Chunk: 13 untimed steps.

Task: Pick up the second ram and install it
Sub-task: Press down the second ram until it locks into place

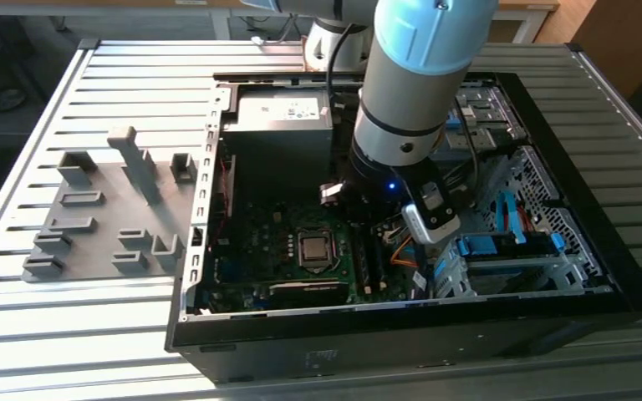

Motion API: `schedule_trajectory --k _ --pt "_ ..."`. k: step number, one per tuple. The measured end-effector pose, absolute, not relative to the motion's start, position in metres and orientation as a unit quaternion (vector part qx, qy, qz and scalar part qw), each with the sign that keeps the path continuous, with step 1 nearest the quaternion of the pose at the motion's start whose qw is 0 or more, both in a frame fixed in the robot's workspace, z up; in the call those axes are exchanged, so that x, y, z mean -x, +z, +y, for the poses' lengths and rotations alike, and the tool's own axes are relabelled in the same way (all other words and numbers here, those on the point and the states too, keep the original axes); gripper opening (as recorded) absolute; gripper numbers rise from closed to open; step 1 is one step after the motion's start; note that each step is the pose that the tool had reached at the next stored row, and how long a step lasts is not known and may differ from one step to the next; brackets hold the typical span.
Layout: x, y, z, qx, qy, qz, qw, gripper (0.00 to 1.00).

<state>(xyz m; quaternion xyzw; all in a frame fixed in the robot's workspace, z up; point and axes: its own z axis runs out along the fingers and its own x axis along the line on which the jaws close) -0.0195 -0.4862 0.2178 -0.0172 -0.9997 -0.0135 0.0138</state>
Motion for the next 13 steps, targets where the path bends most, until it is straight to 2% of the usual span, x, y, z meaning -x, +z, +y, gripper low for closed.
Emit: schedule_trajectory --k 7,13 --pt "0.020 0.218 -0.486 0.017 -0.016 -1.000 0.013 0.11" --pt "0.020 0.237 -0.486 0.017 -0.015 -1.000 0.014 0.11"
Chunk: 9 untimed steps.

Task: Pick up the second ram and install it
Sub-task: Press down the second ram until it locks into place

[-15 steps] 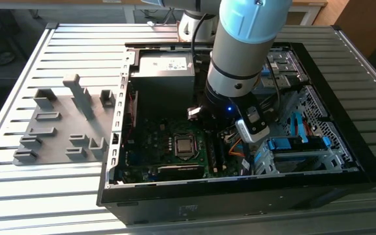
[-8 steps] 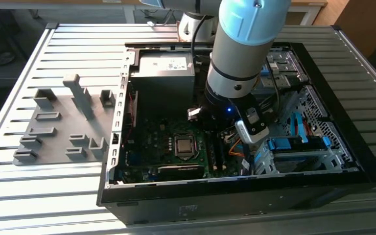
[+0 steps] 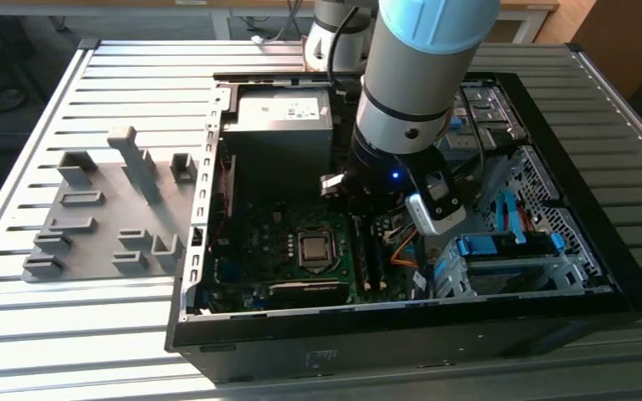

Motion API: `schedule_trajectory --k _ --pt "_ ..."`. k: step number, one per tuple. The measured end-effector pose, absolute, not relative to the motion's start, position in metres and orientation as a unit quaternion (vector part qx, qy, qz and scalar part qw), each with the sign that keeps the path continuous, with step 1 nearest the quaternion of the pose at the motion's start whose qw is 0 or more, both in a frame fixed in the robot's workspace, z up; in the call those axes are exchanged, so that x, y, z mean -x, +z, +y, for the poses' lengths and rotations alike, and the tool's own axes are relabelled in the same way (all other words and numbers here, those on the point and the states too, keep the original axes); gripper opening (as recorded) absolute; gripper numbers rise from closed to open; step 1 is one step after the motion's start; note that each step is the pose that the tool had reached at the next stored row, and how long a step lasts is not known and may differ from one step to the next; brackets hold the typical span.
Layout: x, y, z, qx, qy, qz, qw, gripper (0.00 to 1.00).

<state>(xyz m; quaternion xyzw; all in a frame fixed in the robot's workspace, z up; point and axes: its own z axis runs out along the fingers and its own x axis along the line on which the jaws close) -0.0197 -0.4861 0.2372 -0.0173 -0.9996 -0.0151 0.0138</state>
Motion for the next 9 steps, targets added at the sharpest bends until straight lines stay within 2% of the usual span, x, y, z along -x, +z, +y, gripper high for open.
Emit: schedule_trajectory --k 9 --pt "0.0197 0.2372 -0.4861 0.017 -0.015 -1.000 0.014 0.11"
